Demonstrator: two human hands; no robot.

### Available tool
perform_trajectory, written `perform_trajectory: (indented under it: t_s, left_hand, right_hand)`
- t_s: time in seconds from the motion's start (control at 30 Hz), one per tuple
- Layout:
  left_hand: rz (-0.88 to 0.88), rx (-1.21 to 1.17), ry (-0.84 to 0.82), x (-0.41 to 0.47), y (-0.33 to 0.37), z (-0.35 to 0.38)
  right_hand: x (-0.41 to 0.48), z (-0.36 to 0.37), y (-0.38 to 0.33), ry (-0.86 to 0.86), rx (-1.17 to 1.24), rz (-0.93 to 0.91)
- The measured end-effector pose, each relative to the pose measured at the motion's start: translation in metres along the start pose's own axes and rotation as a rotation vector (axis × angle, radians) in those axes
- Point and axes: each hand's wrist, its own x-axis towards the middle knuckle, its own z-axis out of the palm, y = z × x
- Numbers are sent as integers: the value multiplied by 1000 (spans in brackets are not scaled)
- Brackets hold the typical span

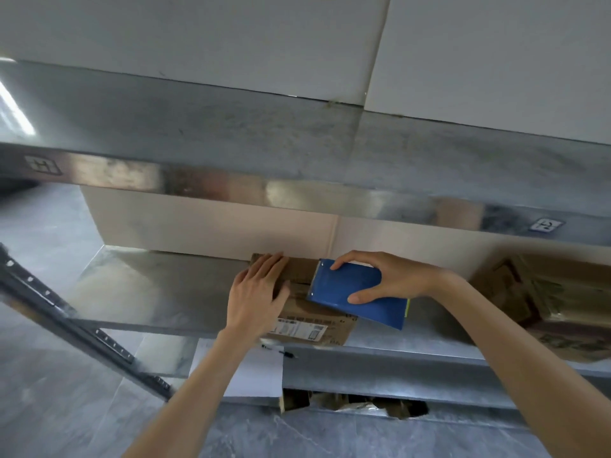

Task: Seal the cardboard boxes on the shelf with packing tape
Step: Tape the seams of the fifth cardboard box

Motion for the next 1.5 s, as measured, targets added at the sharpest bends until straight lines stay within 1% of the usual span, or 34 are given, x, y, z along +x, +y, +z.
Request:
perform_trajectory:
  t_s: [0.23, 0.53, 0.97, 1.2, 1.5]
  left_hand:
    - [-30, 58, -7, 1, 6, -5]
    - [-51, 83, 4, -1, 9, -6]
    - [-81, 73, 33, 0, 12, -7]
    - [-83, 86, 6, -1, 13, -7]
    - [-101, 77, -5, -1, 15, -9]
  right_hand:
    - [-2, -6, 12, -62, 55, -55]
    - [-2, -24, 23, -79, 112, -129]
    - [-41, -57, 78, -86, 131, -94]
    - [-56, -67, 101, -72, 113, -89]
    - [-41, -51, 110, -76, 45, -33]
